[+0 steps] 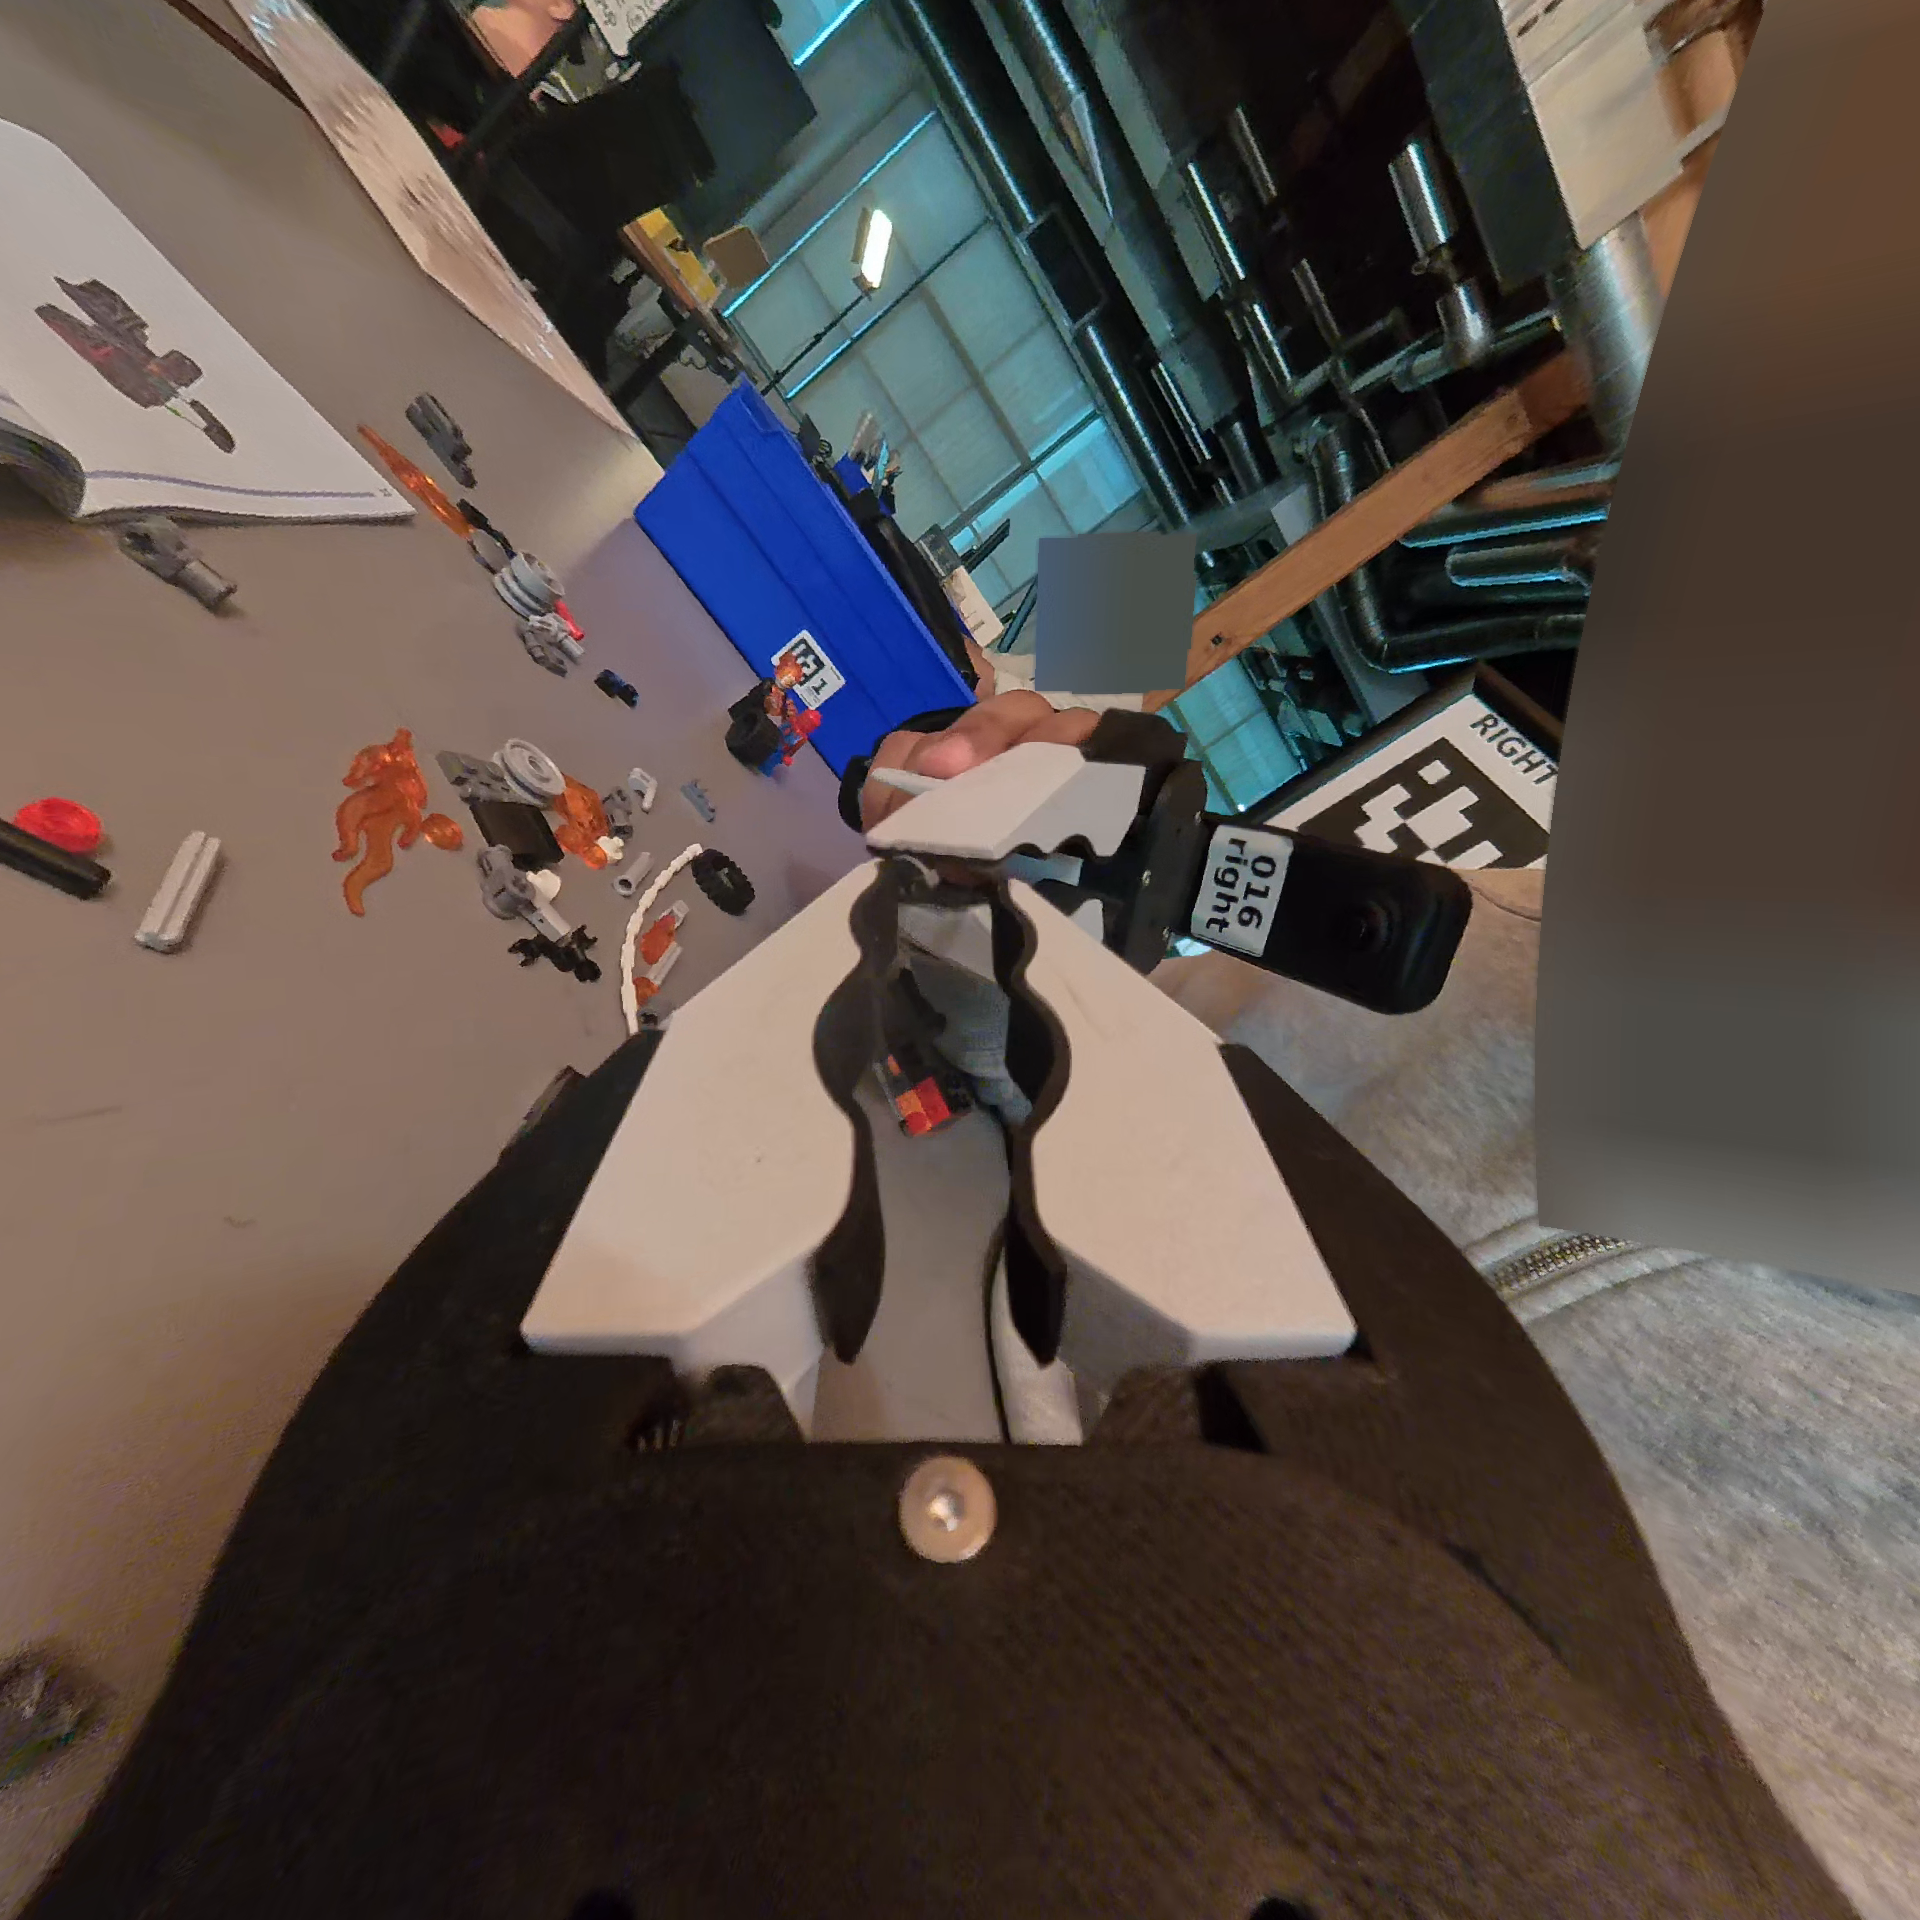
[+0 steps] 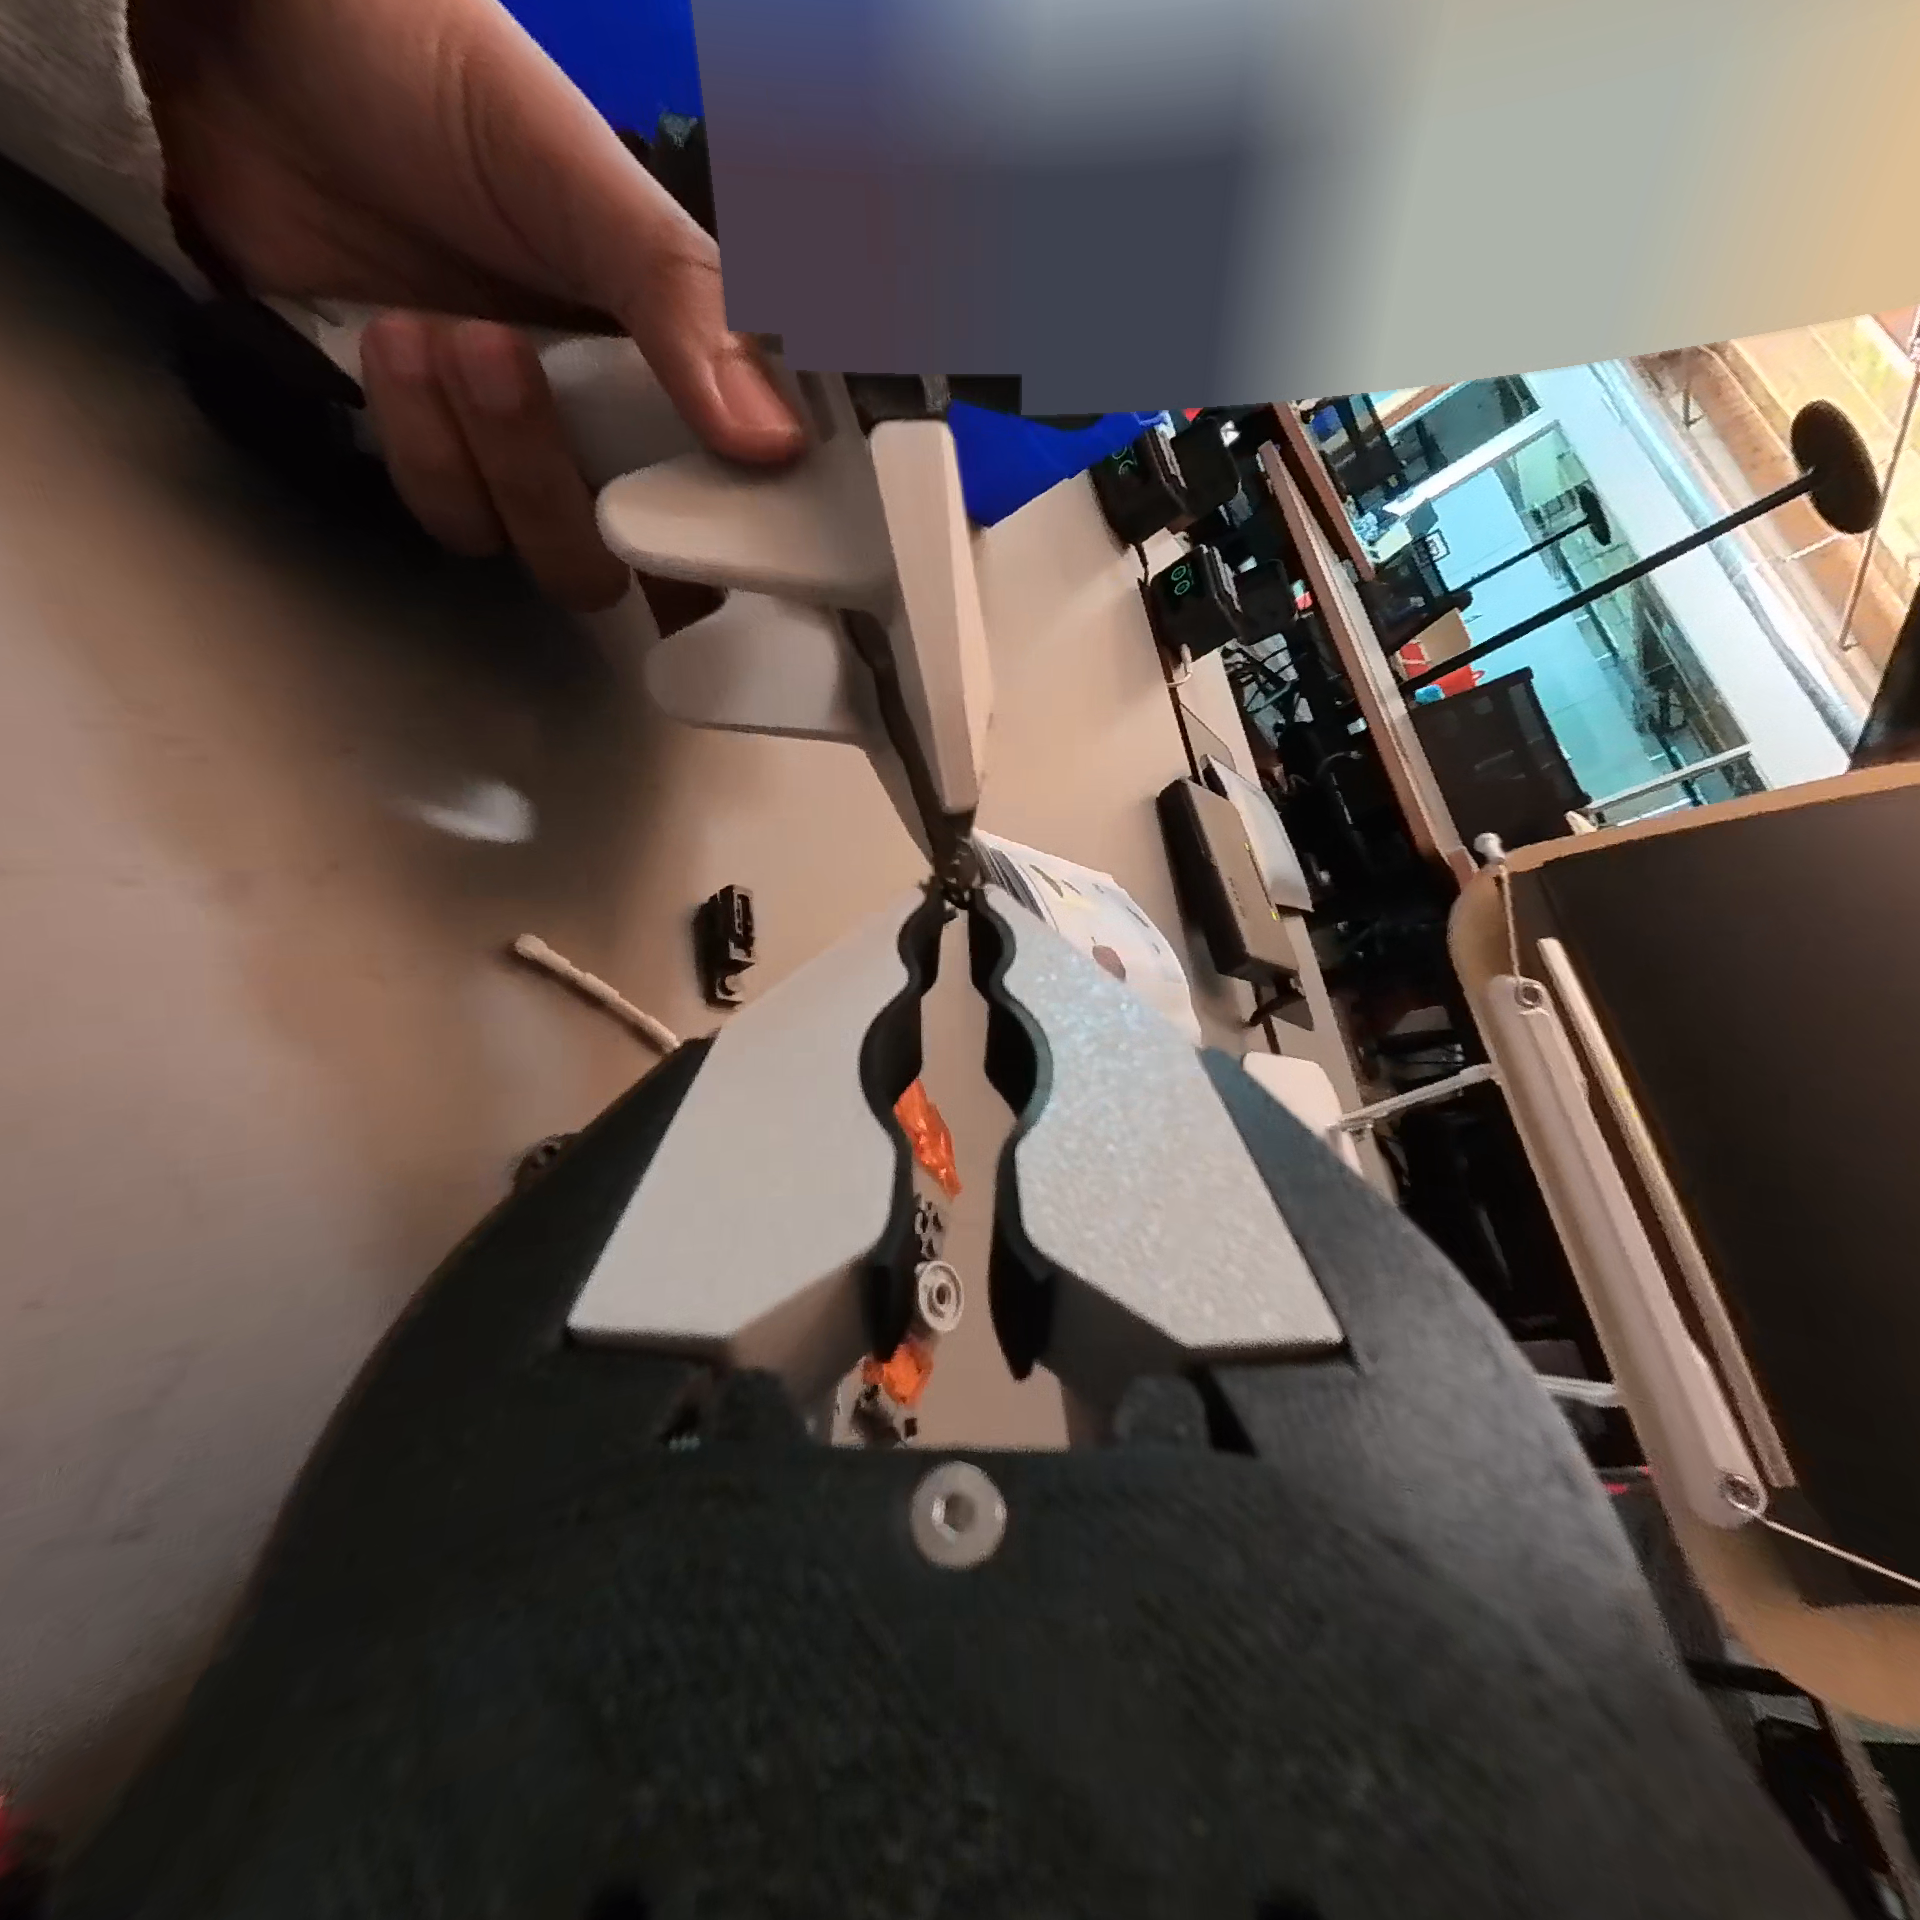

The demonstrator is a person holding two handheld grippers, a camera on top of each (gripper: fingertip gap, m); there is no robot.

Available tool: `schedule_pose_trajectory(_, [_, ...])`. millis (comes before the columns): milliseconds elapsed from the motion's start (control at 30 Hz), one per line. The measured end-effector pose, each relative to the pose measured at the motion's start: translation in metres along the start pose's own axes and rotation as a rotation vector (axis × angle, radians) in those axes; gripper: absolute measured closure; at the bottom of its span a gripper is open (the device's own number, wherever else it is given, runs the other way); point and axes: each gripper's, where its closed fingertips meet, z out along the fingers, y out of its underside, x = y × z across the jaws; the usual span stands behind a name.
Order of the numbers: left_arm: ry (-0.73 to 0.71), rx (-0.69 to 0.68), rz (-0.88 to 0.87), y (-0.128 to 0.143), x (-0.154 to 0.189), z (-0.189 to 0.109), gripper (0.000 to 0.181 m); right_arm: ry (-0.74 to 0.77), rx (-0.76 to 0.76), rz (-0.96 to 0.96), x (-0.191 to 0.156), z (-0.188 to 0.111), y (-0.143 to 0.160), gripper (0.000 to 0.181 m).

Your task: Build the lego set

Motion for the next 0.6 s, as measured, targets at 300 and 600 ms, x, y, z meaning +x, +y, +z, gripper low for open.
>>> schedule_pose_trajectory(300, [-0.034, 0.033, 0.074, -0.008, 0.000, -0.004, 0.165, -0.037, 0.003, 0.200, 0.008, 0.000, 0.004, 0.178])
schedule_pose_trajectory(600, [-0.161, 0.009, 0.224, -0.007, -0.008, -0.004, 0.165, -0.265, 0.045, 0.667, 0.003, -0.002, 0.001, 0.179])
